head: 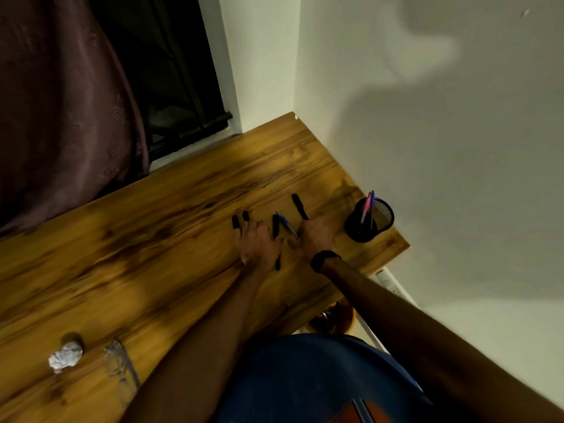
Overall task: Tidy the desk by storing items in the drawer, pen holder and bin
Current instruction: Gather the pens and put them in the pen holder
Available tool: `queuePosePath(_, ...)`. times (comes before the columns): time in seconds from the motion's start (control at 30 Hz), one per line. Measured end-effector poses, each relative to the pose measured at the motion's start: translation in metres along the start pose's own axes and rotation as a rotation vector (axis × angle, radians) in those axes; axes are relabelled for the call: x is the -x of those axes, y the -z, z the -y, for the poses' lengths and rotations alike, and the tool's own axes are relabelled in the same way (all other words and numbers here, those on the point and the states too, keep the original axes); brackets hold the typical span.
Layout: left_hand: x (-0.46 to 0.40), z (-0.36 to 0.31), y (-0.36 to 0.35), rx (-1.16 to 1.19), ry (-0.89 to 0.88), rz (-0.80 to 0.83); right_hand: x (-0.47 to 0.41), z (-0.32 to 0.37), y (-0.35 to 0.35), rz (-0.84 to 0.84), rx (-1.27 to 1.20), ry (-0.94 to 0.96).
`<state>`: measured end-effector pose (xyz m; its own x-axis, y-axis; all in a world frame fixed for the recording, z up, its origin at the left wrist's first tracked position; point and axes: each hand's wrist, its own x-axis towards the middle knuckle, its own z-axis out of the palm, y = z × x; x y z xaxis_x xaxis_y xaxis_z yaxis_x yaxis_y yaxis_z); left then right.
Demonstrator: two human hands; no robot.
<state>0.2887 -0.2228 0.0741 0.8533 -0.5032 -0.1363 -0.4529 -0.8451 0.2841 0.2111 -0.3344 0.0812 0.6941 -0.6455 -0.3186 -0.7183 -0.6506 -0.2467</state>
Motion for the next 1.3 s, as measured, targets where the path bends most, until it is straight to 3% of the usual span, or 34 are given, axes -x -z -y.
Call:
queuePosePath(0.13,-0.012,-0.007,-0.003,-0.105,-0.03,0.033,0.01,-0.014,0.009,-0.099,-0.653,-0.094)
queuePosePath(0.23,-0.016,-0.015,0.001,-0.094,-0.03,0.072,0.022,-0.024,0.026,-0.064,-1.127,-0.131)
queuePosePath(0.37,-0.015,-0.026,0.005,-0.045,-0.019,0.057,0.032,-0.039,0.049,-0.089,-1.528,-0.195)
queuePosePath(0.6,-0.024,-0.042,0.008,0.264,0.003,-0.067,0.038,-0.056,0.076,-0.105,-1.817,-0.17)
queuePosePath(0.77,-0.032,-0.065,0.018,0.574,0.011,-0.029,0.041,-0.068,0.083,-0.085,-1.921,-0.143)
queuePosePath(0.9,-0.029,-0.095,0.039,0.794,-0.07,-0.051,0.041,-0.083,0.087,-0.146,-1.854,-0.044)
queuePosePath(1.03,-0.032,-0.12,0.05,0.828,-0.114,-0.1,0.042,-0.113,0.091,-0.403,-1.438,0.028)
queuePosePath(1.13,-0.031,-0.137,0.054,0.863,-0.139,-0.074,0.041,-0.134,0.088,-0.576,-1.116,-0.072)
queuePosePath(1.23,-0.027,-0.152,0.053,0.889,-0.167,-0.003,0.037,-0.148,0.085,-0.657,-0.824,-0.113)
queuePosePath(1.3,-0.024,-0.161,0.05,0.892,-0.179,0.042,0.034,-0.151,0.081,-0.62,-0.697,-0.09)
